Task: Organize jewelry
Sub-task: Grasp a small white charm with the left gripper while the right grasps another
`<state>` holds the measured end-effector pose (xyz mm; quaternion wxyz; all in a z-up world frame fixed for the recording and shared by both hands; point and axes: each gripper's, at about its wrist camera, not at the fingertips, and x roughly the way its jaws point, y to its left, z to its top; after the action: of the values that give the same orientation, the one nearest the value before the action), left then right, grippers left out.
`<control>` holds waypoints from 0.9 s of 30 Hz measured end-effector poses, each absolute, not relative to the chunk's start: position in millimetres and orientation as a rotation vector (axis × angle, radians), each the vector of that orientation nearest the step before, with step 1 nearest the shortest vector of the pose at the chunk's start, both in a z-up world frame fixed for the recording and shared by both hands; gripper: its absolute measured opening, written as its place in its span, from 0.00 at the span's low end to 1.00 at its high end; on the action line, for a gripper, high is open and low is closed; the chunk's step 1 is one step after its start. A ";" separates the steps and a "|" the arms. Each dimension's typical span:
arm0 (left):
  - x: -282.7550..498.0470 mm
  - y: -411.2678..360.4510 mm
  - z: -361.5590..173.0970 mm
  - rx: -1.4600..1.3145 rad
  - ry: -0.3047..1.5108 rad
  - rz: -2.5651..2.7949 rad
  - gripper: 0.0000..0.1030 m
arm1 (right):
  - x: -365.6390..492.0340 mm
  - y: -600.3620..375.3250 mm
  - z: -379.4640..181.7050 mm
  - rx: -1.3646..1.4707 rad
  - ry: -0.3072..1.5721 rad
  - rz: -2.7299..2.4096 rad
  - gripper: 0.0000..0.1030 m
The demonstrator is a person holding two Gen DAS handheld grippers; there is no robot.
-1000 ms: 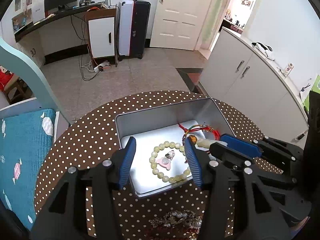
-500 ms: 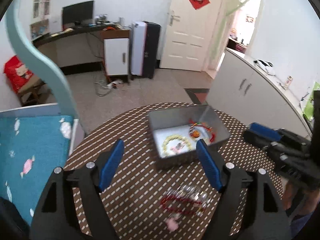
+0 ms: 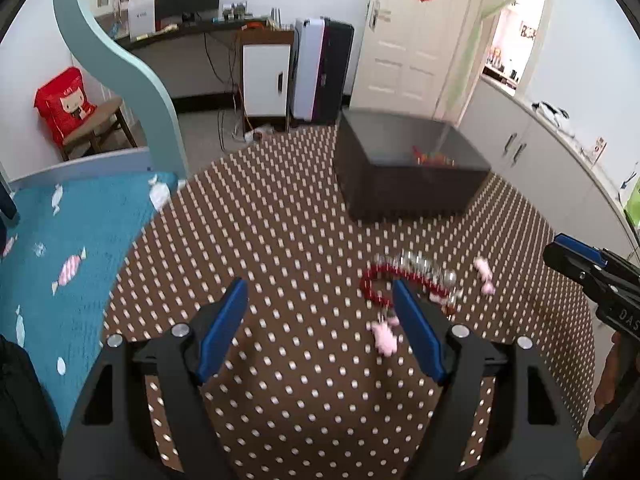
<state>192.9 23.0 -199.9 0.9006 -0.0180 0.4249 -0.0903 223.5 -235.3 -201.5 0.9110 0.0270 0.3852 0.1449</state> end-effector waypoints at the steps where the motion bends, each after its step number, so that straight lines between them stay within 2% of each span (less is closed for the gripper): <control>1: 192.3 22.2 -203.0 -0.038 0.885 -0.189 0.74 | 222.5 -235.1 -205.4 0.056 0.804 0.297 0.42; 12: 194.4 -5.1 -236.8 0.028 0.943 -0.206 0.71 | 219.8 -232.8 -229.9 0.050 0.865 0.277 0.42; 18: 195.9 -12.0 -238.8 0.078 0.943 -0.190 0.50 | 223.4 -228.5 -231.9 0.045 0.875 0.278 0.42; 21: 196.5 -11.6 -238.3 0.086 0.935 -0.195 0.30 | 227.9 -223.3 -234.1 0.037 0.885 0.284 0.43; 22: 197.1 -9.8 -237.5 0.084 0.934 -0.198 0.18 | 230.4 -220.7 -235.0 0.031 0.887 0.285 0.43; 27: 199.9 1.5 -235.4 0.044 0.932 -0.200 0.16 | 240.2 -210.1 -240.2 0.011 0.903 0.283 0.44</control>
<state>199.9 1.5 -235.4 0.8883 0.0212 0.4485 -0.0961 240.2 -210.1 -240.2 0.8902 0.0055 0.4347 0.1362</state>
